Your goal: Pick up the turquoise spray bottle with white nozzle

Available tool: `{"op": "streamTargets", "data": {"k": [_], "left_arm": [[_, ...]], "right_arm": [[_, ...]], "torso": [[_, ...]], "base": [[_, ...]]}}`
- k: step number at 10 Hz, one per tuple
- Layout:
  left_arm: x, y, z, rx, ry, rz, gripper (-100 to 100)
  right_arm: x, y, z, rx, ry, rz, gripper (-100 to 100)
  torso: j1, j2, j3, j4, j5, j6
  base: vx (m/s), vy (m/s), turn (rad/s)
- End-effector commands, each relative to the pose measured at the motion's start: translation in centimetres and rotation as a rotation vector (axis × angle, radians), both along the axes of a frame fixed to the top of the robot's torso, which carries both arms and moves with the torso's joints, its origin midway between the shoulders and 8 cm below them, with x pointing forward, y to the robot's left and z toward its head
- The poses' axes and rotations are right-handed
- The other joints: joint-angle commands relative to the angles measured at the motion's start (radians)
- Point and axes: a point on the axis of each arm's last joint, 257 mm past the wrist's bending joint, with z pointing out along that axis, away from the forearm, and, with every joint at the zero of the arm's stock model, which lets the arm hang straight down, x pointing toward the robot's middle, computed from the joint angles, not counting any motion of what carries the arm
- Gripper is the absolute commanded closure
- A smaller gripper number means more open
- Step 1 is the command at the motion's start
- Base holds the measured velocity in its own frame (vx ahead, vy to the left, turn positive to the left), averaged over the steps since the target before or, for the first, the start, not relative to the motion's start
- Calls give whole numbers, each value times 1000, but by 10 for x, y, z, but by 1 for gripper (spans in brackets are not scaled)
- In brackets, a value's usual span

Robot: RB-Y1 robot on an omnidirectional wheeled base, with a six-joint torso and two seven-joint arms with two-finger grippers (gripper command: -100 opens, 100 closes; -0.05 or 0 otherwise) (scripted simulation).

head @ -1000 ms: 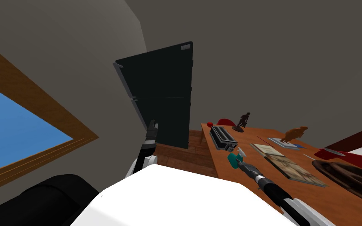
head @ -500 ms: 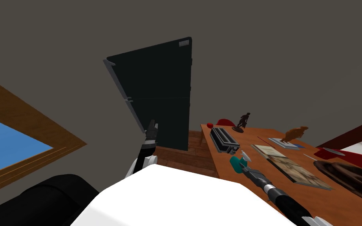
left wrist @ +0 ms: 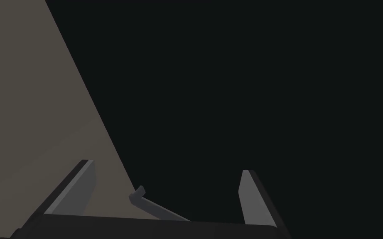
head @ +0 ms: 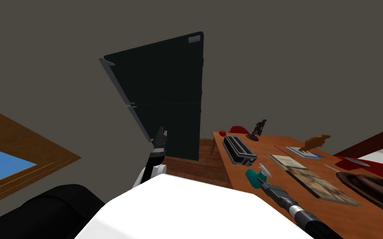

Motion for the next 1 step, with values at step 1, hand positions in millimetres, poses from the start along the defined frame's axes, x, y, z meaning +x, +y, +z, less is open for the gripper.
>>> {"op": "streamTargets", "data": {"k": [1], "left_arm": [[0, 0, 0, 0, 0, 0, 0]], "right_arm": [[0, 0, 0, 0, 0, 0, 0]], "torso": [[0, 0, 0, 0, 0, 0]], "base": [[0, 0, 0]]}}
